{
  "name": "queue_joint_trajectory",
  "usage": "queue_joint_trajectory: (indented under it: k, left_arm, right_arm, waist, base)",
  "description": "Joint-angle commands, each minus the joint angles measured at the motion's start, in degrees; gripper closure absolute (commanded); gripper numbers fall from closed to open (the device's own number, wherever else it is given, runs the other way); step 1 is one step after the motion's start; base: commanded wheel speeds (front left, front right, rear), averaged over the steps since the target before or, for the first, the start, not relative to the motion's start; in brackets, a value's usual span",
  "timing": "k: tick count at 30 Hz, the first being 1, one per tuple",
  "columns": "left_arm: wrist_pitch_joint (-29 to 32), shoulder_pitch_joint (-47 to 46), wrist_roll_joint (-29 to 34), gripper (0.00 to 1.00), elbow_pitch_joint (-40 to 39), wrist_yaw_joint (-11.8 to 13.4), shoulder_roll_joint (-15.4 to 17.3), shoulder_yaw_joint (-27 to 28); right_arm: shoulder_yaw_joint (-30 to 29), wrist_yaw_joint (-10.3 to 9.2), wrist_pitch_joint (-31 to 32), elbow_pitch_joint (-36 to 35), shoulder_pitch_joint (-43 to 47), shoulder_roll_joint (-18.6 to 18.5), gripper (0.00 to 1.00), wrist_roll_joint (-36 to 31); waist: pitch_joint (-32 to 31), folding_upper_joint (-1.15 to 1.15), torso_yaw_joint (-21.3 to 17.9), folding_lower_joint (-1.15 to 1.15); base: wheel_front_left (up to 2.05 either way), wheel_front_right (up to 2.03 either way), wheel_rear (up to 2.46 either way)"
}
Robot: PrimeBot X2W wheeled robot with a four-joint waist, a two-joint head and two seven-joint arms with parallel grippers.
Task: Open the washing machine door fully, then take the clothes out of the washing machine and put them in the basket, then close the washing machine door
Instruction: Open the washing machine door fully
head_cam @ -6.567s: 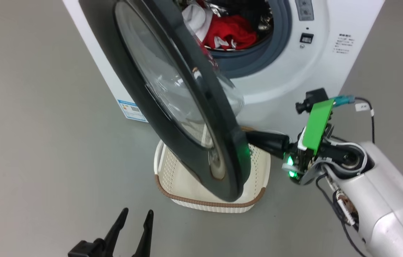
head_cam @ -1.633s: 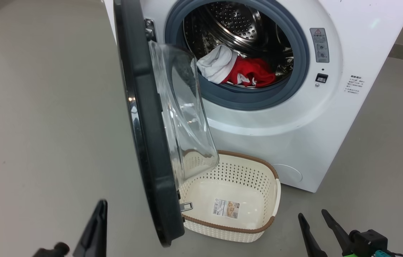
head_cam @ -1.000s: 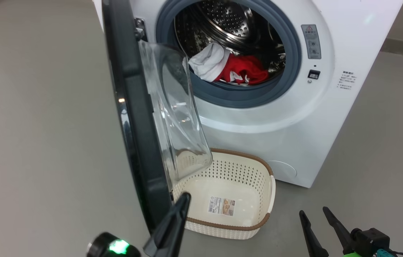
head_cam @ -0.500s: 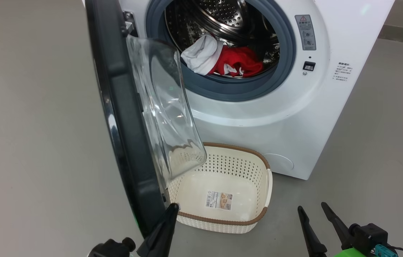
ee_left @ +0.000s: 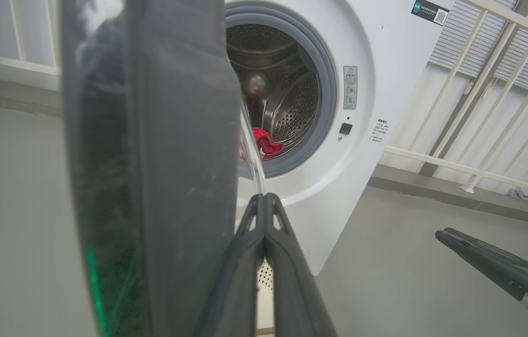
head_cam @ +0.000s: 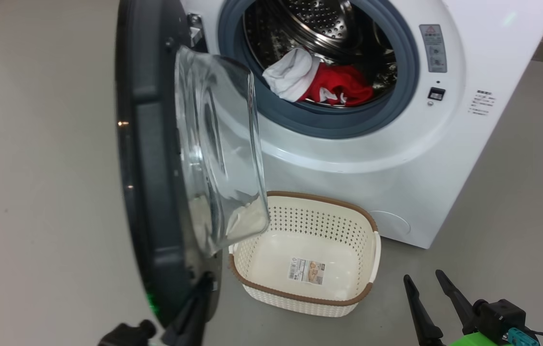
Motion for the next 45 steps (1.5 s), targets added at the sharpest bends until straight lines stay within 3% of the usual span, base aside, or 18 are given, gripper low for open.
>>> queue_joint_trajectory:
  k: [1, 18, 25, 45]
  left_arm:
    - [-0.3, -0.7, 0.4, 1.00, -1.6, 0.6, 0.7, 4.3]
    - [-0.3, -1.8, 3.9, 1.00, -1.6, 1.4, 0.8, 24.9]
    - [-0.3, -6.9, 5.4, 1.00, 2.4, 0.9, 3.0, 34.2]
    - [-0.3, -16.0, 6.3, 1.00, 12.8, 0.6, 9.5, 45.2]
  right_arm:
    - [1.2, 0.43, -0.6, -1.5, -1.3, -0.2, 0.00, -0.8]
    - [1.9, 0.43, -0.6, -1.9, -2.6, -0.2, 0.00, -1.2]
    - [1.8, 0.43, -0.6, -1.8, -3.7, -0.5, 0.00, -1.8]
    - [1.6, 0.43, -0.6, -2.9, -5.9, -1.3, 0.00, -3.2]
  waist:
    - [-0.1, 0.00, 0.7, 0.00]
    - [1.6, 0.00, 0.8, 0.00]
    - [3.7, 0.00, -0.8, 0.00]
    - [8.7, 0.00, -4.3, 0.00]
  base:
    - [0.00, 0.00, 0.00]
    - [0.00, 0.00, 0.00]
    - [0.00, 0.00, 0.00]
    - [0.00, 0.00, 0.00]
